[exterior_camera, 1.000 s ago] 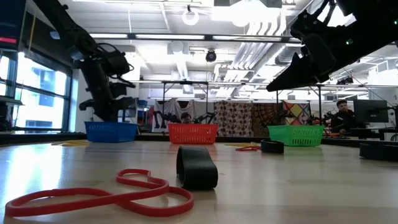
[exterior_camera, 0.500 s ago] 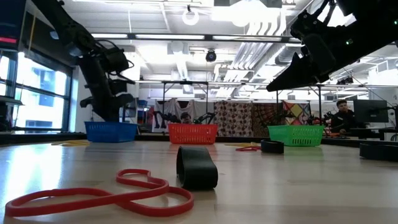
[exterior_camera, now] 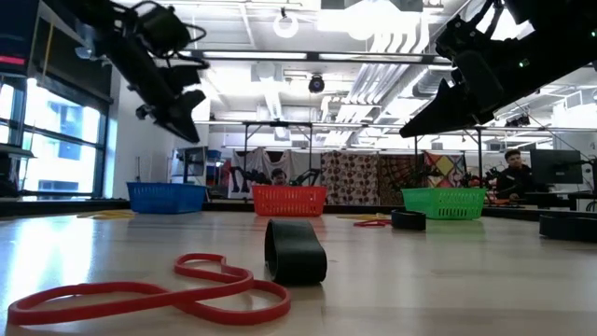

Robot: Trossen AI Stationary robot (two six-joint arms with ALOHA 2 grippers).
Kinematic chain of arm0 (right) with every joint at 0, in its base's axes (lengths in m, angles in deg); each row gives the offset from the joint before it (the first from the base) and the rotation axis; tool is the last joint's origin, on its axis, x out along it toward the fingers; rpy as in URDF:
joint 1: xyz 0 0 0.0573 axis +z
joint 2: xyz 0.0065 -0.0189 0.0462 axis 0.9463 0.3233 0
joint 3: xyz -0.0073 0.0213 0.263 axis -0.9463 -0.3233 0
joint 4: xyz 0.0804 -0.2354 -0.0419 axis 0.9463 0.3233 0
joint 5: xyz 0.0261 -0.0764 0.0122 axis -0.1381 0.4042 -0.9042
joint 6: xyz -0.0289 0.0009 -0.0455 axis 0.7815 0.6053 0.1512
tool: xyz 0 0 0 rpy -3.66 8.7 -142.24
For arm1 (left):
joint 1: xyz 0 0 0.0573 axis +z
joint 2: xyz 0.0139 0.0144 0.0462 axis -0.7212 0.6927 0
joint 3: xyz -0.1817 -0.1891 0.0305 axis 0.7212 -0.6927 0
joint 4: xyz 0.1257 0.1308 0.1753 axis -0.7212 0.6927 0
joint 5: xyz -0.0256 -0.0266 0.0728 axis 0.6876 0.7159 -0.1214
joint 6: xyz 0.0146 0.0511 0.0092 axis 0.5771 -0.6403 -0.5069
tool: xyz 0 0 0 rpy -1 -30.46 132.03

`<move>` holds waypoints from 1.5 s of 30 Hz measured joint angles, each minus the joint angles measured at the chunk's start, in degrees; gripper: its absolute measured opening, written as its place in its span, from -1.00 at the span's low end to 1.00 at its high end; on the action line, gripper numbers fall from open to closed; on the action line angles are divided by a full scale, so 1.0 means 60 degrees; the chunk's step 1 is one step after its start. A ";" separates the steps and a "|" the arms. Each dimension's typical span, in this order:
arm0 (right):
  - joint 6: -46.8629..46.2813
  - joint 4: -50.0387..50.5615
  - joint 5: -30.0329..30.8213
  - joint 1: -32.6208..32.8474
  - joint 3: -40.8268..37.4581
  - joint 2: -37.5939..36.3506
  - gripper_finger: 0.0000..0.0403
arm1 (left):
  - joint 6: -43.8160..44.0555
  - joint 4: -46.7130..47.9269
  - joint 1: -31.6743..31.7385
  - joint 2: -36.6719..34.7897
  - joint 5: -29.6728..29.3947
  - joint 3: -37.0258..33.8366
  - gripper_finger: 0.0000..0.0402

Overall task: Sort rubber bands into baskets
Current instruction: Put the left yellow rubberband into the orange bin

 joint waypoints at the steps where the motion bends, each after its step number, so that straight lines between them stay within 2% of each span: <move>1: -0.0003 0.0000 0.0000 -0.0004 0.0000 0.0000 -1.00 | 0.0042 -0.0057 -0.0250 -0.0119 -0.0084 -0.0098 -0.74; 10: 0.0000 0.0000 0.0004 0.0000 0.0000 0.0000 -1.00 | 0.0581 -0.1080 -0.2509 -0.0584 -0.0197 -0.1177 -0.81; 19: -0.0076 0.0000 0.0000 -0.0002 0.0000 0.0000 -1.00 | 0.0926 -0.1461 -0.5225 -0.0580 -0.0559 -0.1515 -0.90; 25: -0.0076 0.0000 0.0000 0.0000 0.0000 0.0000 -1.00 | 0.1256 -0.1423 -0.6980 -0.0580 -0.1182 -0.1512 -0.92; 29: -0.0076 0.0000 0.0000 0.0000 0.0000 0.0000 -1.00 | 0.2197 -0.0716 -0.7833 -0.0580 -0.2060 -0.1512 -0.92; 32: -0.0076 0.0000 0.0000 -0.0004 0.0000 0.0000 -1.00 | 0.3578 0.0340 -0.8176 -0.0580 -0.2626 -0.1512 -0.91; 39: -0.0004 0.0000 0.0000 -0.0022 0.0000 0.0000 -1.00 | 0.6917 0.3151 -0.8321 -0.0516 -0.3166 -0.1512 -0.79; 45: -0.0004 0.0000 0.0000 -0.0025 0.0000 0.0000 -1.00 | 0.8047 0.4189 -0.7989 0.0069 -0.3369 -0.1512 -0.56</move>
